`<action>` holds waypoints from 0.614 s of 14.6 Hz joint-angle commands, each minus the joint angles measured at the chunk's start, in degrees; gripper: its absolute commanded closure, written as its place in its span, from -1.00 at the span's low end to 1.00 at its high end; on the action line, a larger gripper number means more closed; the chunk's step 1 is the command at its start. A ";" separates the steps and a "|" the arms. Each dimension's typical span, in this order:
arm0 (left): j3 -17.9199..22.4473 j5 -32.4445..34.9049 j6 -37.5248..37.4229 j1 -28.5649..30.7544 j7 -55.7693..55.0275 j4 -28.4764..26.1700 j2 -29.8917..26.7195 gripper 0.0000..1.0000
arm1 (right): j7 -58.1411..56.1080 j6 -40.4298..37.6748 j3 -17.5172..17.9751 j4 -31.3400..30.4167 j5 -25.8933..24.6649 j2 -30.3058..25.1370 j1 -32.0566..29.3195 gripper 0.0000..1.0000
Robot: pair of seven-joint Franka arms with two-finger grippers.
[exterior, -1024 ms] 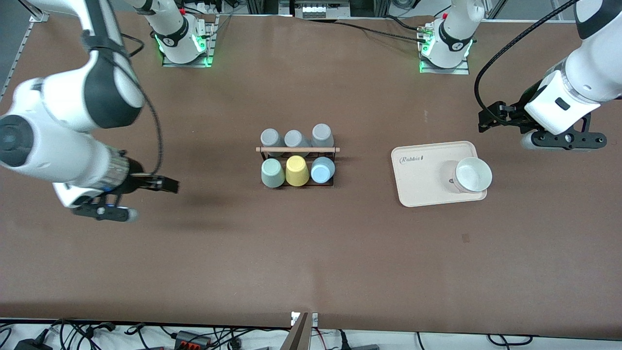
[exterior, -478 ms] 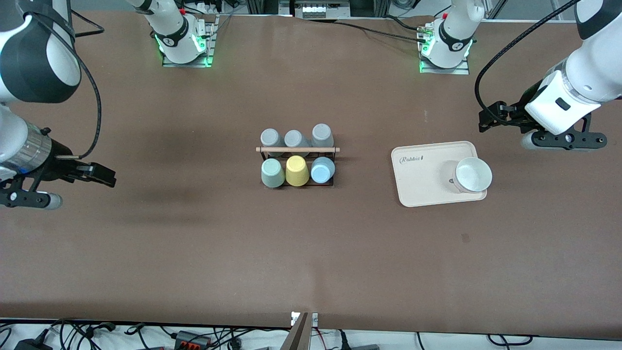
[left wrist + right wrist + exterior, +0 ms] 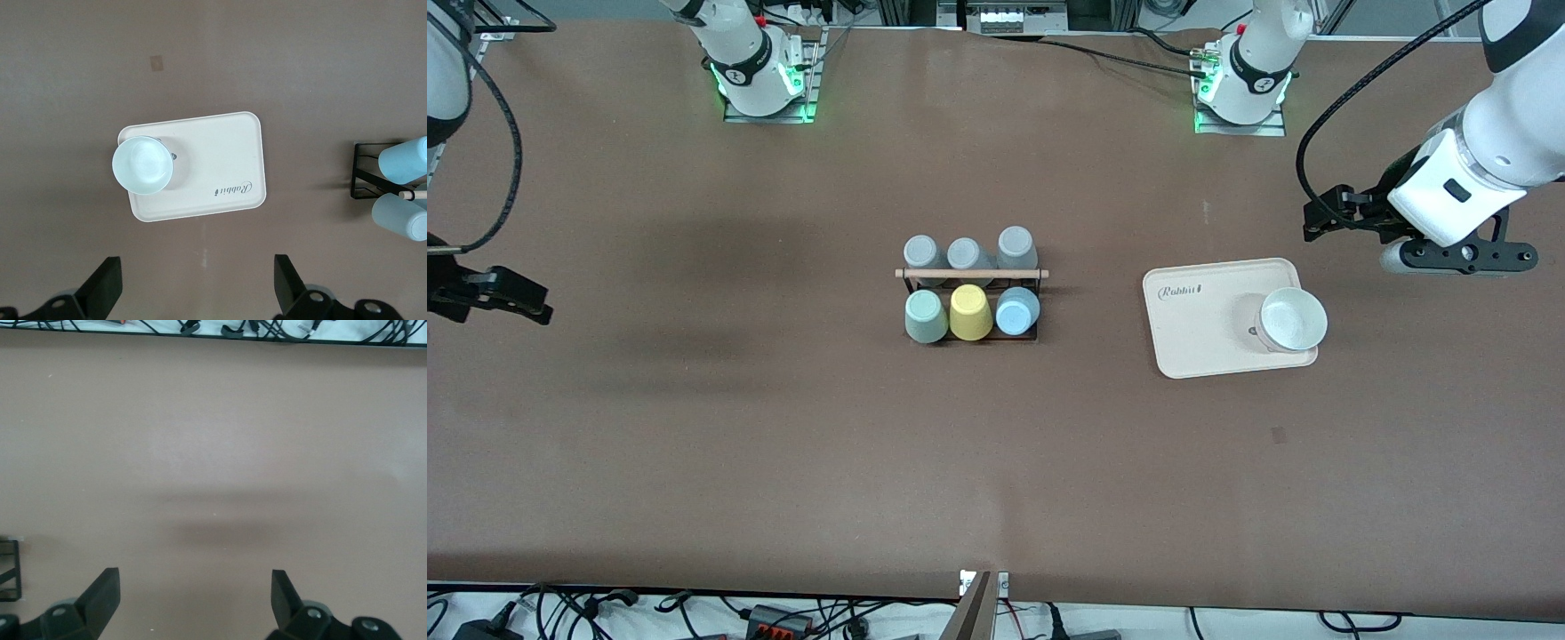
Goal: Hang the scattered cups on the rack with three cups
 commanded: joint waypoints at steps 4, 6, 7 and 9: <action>0.40 -0.68 -0.77 0.10 1.46 0.05 -0.41 -1.00 | -0.99 0.95 0.81 -7.03 -0.69 -5.58 -0.16 -1.00; 0.48 -0.68 -0.77 0.10 1.54 0.05 -0.41 -1.00 | -1.26 5.50 0.81 -15.79 -0.87 -10.76 -0.07 -1.00; 0.48 -0.68 -0.77 0.10 1.54 0.05 -0.41 -1.00 | -1.17 7.44 0.81 -19.58 -0.87 -13.13 0.02 -1.00; 0.48 -0.68 -0.77 0.10 1.63 0.05 -0.41 -1.00 | -1.26 11.40 0.81 -25.57 -0.78 -16.48 -0.07 -1.00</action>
